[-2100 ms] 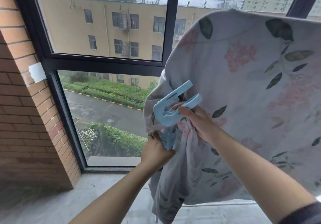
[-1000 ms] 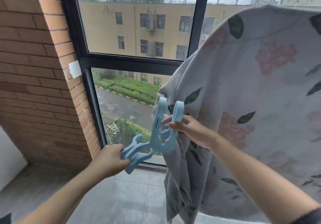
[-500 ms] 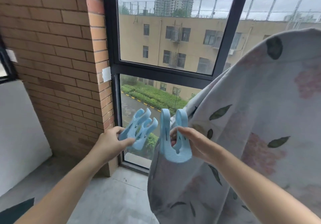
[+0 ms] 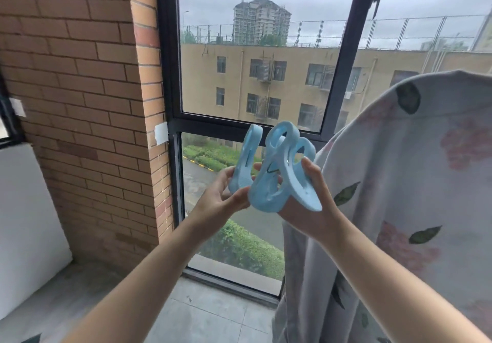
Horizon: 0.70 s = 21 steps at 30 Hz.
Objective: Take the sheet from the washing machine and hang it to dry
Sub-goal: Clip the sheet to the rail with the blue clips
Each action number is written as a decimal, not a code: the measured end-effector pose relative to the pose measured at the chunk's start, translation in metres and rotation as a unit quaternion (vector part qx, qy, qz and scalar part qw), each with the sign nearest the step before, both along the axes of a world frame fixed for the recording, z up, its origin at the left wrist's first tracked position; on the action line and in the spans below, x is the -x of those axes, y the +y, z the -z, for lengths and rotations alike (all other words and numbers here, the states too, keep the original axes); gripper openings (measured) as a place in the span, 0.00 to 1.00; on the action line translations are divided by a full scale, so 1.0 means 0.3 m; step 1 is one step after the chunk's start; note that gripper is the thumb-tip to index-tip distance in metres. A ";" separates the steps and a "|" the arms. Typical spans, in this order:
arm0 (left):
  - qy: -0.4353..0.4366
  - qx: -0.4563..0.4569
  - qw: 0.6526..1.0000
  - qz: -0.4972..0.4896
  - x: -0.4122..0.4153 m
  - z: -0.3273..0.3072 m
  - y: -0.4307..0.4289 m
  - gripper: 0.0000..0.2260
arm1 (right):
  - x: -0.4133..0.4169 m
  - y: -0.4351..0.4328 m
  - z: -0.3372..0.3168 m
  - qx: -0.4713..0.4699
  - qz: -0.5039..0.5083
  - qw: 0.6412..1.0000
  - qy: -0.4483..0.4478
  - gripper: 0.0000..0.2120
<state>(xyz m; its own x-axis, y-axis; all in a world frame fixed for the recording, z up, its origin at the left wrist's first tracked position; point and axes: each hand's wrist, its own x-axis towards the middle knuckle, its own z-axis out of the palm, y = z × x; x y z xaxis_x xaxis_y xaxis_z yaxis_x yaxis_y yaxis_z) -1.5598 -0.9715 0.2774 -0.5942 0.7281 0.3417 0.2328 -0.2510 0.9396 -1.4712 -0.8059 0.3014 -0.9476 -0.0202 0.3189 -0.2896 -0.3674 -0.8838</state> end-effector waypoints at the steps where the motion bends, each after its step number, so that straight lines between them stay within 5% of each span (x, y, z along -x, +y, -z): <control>1: -0.001 -0.008 1.000 0.016 0.002 -0.010 0.020 0.45 | -0.012 0.008 -0.022 -0.006 -0.015 1.000 0.015 0.38; 5: -0.125 -0.074 0.985 0.098 0.024 -0.008 0.128 0.33 | -0.055 0.060 -0.091 0.032 -0.041 0.998 0.025 0.18; 7: -0.189 -0.056 0.979 0.046 0.028 0.006 0.207 0.23 | -0.067 0.090 -0.093 0.035 -0.021 0.999 0.032 0.17; 9: -0.158 0.058 0.984 -0.057 0.053 0.054 0.313 0.16 | -0.088 0.103 -0.102 0.045 0.011 0.999 0.014 0.20; 12: -0.174 0.259 0.944 -0.108 0.120 0.178 0.449 0.32 | -0.112 0.147 -0.110 0.070 0.024 0.997 0.019 0.22; 14: -0.237 0.335 0.911 -0.044 0.157 0.274 0.519 0.39 | -0.133 0.172 -0.121 0.061 0.032 0.997 0.024 0.23; 18: -0.356 0.173 0.916 -0.066 0.337 0.462 0.563 0.22 | -0.141 0.217 -0.116 0.030 0.061 0.998 0.016 0.24; 21: -0.430 0.041 0.893 -0.125 0.511 0.564 0.520 0.26 | -0.133 0.229 -0.118 -0.002 0.063 0.998 0.013 0.25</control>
